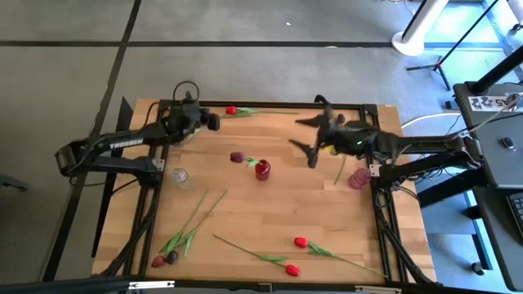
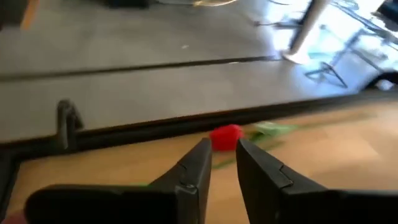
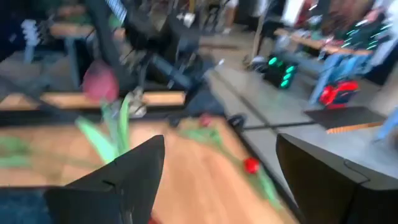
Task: Sort flowers into vase by color
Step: Put the top dark red tulip into the red vase
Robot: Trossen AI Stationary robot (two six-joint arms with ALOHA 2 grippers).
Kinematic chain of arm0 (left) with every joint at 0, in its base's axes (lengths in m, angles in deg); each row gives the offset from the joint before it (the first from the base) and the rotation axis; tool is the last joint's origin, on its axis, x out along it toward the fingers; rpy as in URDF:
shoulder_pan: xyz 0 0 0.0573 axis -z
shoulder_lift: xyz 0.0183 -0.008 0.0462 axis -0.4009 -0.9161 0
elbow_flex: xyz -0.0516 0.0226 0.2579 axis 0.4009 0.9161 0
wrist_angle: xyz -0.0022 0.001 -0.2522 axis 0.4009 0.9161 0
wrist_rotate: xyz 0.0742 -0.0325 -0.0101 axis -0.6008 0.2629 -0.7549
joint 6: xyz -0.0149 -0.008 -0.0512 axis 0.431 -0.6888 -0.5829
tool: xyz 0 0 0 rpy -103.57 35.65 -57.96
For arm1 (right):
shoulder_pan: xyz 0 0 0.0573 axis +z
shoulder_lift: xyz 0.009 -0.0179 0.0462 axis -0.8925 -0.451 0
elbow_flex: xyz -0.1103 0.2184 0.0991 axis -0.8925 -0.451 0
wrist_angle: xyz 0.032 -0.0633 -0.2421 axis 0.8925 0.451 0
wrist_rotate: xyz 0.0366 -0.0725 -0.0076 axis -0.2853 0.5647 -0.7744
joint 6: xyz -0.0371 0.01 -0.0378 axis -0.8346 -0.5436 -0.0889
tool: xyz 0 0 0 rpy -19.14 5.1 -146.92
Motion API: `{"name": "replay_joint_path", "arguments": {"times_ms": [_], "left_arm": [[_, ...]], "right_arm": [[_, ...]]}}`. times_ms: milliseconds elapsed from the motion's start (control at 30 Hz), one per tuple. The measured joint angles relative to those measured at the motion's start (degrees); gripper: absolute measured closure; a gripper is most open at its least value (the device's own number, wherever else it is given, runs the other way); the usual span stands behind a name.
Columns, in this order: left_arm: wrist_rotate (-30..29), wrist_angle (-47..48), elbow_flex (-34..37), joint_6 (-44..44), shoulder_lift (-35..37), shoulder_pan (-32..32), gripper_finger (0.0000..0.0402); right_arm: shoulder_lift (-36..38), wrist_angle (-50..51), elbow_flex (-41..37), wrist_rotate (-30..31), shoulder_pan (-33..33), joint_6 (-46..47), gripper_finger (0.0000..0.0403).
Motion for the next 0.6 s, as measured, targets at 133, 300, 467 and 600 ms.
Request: {"name": "replay_joint_path", "arguments": {"times_ms": [133,300,467,600], "left_arm": [[6.20,2.24,-0.42,-15.98,-5.30,-5.50,0.0371],[7.03,4.83,-1.00,-34.85,-12.41,-7.69,0.0398],[7.16,15.79,-9.02,-43.84,-19.49,-10.06,0.0400],[6.83,22.84,-14.37,-51.97,-24.70,-12.78,0.0400]], "right_arm": [[5.28,0.49,0.00,-0.27,-3.68,3.95,0.0095],[8.61,1.31,0.02,-2.81,-8.66,15.12,0.0095],[8.97,3.74,0.02,-10.17,-12.30,27.75,0.0095],[8.04,6.11,0.02,-15.47,-14.17,32.09,0.0095]]}}
